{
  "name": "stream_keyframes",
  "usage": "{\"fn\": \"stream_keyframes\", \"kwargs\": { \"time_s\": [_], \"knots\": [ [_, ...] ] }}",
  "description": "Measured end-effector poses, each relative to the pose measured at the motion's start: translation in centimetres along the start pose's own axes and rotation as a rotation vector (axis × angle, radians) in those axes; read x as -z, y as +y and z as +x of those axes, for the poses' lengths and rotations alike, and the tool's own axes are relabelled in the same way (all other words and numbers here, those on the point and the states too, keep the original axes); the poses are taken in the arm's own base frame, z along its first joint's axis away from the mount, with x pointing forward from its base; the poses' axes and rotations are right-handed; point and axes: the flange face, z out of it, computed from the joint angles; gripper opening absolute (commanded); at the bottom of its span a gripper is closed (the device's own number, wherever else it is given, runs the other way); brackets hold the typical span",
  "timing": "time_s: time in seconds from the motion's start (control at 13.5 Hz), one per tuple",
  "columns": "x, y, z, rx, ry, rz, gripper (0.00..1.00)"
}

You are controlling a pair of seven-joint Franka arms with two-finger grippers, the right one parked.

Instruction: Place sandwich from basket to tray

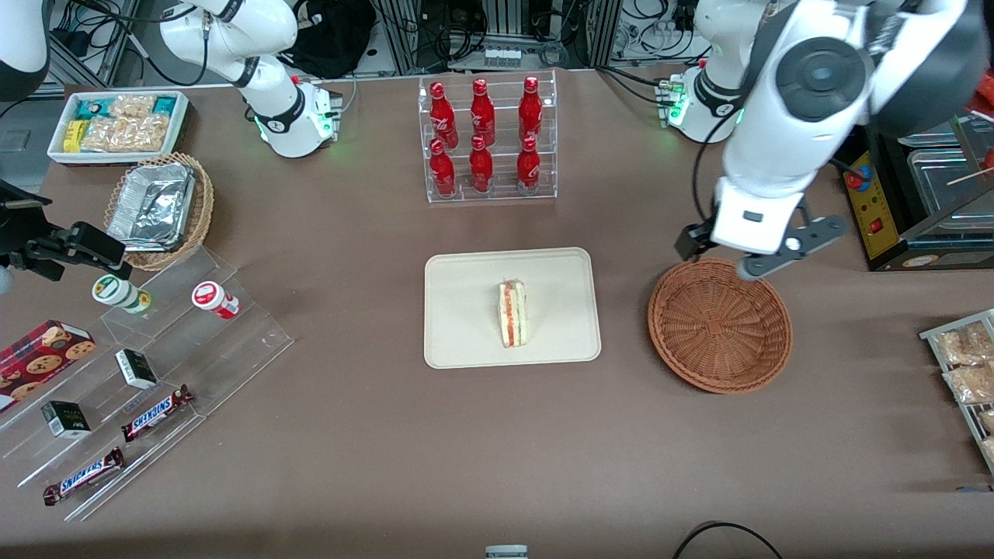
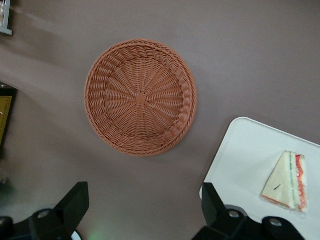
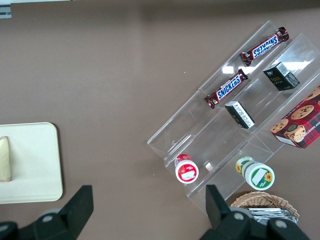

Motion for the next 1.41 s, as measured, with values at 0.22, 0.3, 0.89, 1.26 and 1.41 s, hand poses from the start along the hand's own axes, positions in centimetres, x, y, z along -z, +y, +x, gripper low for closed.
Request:
{"fn": "stream_keyframes", "kwargs": {
  "time_s": [0.22, 0.3, 0.89, 1.26, 1.41],
  "knots": [
    [0.5, -2.8, 1.0, -0.078, -0.043, -0.01, 0.99],
    [0.7, -4.0, 1.4, -0.098, -0.057, -0.012, 0.99],
    [2.4, -16.5, 5.0, -0.288, -0.141, -0.095, 0.99],
    [3.2, -19.5, 6.4, -0.325, -0.107, -0.119, 1.0],
    [3.7, -18.9, 7.4, -0.329, -0.063, -0.125, 1.0]
  ]
}}
